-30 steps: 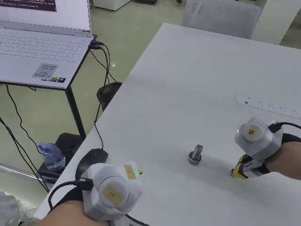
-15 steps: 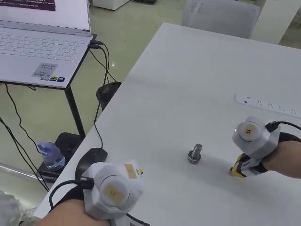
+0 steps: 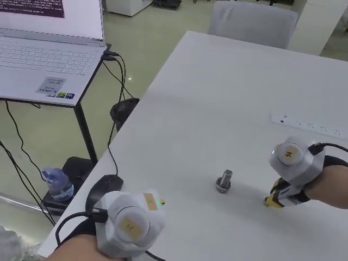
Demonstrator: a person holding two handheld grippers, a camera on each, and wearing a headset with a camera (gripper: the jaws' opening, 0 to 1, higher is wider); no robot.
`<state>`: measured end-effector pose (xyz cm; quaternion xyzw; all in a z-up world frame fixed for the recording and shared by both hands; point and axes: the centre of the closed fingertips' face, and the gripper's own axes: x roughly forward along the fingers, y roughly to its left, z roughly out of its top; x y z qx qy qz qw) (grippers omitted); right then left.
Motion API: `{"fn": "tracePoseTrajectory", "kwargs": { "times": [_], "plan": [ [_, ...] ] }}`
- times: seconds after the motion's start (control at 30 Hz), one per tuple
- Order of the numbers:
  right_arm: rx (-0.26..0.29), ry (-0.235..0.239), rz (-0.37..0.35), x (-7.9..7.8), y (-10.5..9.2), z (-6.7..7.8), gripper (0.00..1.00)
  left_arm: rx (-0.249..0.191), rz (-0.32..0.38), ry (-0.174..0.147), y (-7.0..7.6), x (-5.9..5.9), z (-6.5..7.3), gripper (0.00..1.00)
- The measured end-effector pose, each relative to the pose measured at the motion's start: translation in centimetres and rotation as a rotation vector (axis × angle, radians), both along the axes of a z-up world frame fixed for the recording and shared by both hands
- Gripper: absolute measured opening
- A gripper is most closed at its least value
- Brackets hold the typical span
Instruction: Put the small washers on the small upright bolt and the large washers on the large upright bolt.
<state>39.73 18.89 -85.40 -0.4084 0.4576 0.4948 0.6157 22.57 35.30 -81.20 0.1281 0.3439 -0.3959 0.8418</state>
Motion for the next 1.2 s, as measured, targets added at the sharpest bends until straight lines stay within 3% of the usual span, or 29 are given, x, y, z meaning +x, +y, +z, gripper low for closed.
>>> {"fn": "tracePoseTrajectory", "kwargs": {
  "times": [0.33,0.4,0.47,0.63,1.1,1.2],
  "plan": [
    [0.149,-0.025,-0.066,-0.5,0.2,2.3,0.28,-0.004,0.004,-0.012,0.1,0.2,0.5,0.9],
    [0.179,-0.021,-0.095,-0.8,0.1,2.9,0.3,-0.021,0.001,-0.02,-0.1,0.2,0.8,0.89],
    [0.21,-0.028,-0.105,-1.2,0.0,3.7,0.31,-0.066,0.032,-0.017,-0.3,0.6,1.2,0.89],
    [0.273,-0.037,-0.115,-1.5,-0.7,4.6,0.35,-0.038,0.017,-0.012,-0.2,0.5,0.7,0.9],
    [0.494,-0.061,-0.182,-5.0,-1.4,7.9,0.46,-0.075,0.034,-0.023,-0.5,0.8,2.1,0.91],
    [0.514,-0.061,-0.207,-5.6,-1.8,8.3,0.48,-0.069,0.03,-0.025,-0.5,0.8,2.1,0.91]
  ]
}}
